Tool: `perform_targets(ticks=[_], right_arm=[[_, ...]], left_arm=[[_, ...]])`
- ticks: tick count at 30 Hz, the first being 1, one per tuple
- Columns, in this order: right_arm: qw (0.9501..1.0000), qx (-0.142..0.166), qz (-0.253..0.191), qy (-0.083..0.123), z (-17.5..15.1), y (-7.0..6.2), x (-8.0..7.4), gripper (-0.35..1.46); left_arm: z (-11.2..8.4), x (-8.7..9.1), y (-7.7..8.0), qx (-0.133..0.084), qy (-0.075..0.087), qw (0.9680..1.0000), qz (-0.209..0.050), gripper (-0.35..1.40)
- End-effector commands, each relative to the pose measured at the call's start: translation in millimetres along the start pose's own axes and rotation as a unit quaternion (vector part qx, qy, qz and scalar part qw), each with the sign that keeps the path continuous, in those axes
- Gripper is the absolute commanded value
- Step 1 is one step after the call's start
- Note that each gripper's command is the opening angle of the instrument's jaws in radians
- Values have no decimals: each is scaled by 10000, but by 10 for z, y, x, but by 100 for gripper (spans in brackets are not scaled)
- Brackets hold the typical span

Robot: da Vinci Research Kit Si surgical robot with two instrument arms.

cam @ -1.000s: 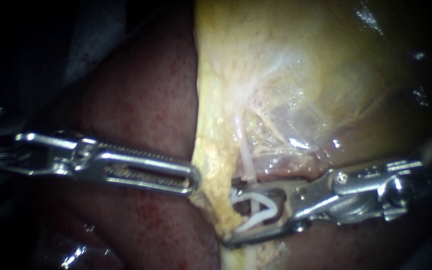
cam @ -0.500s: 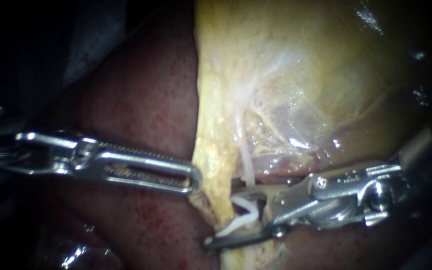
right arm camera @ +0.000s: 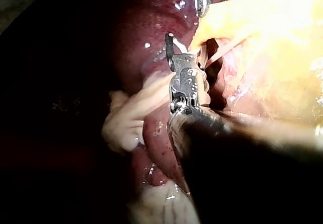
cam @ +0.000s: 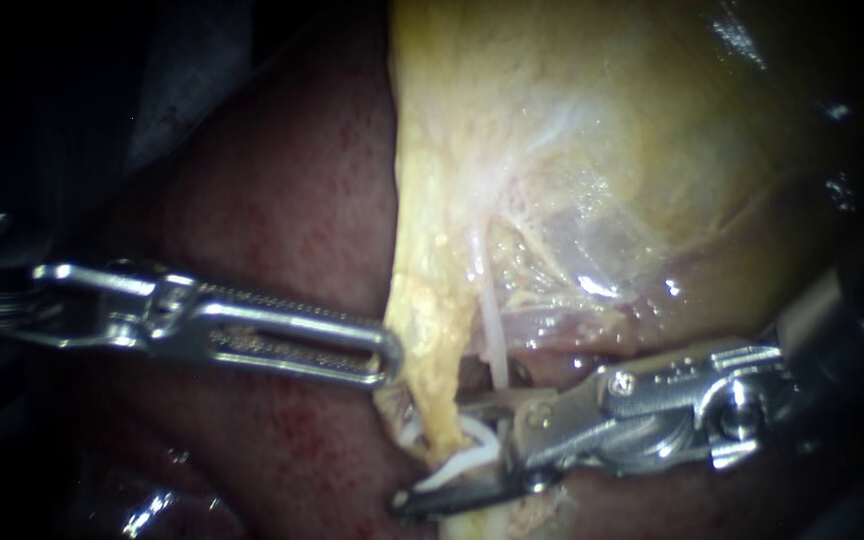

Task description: Clipping first clip left tube

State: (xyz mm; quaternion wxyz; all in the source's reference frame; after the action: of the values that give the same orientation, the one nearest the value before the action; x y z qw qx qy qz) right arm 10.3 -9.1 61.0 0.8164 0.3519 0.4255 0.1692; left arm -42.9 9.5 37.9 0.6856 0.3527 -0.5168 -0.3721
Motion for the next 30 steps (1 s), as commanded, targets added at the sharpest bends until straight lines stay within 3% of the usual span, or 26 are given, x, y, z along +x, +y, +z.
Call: perform_targets(ticks=[1, 13, 19, 22, 30], right_arm=[[10000, 45, 18, -21, 0, 0, 0, 41], [9999, 143, 15, -75, 2, 2, -3, 24], [9999, 148, 6, -79, -2, 13, -8, -21], [9998, 165, -4, -69, -7, 20, -13, -34], [9998, 183, -21, -78, -12, 24, -19, -35]], left_arm=[[0, 0, 0, -1, 0, 10000, -1, -35], [0, 0, 0, -1, 0, 10000, -1, -35], [0, 0, 0, -2, -1, 10000, -1, -35], [0, 0, 0, -2, -1, 10000, -1, -35], [0, 0, 0, -1, -1, 10000, -1, -35]])
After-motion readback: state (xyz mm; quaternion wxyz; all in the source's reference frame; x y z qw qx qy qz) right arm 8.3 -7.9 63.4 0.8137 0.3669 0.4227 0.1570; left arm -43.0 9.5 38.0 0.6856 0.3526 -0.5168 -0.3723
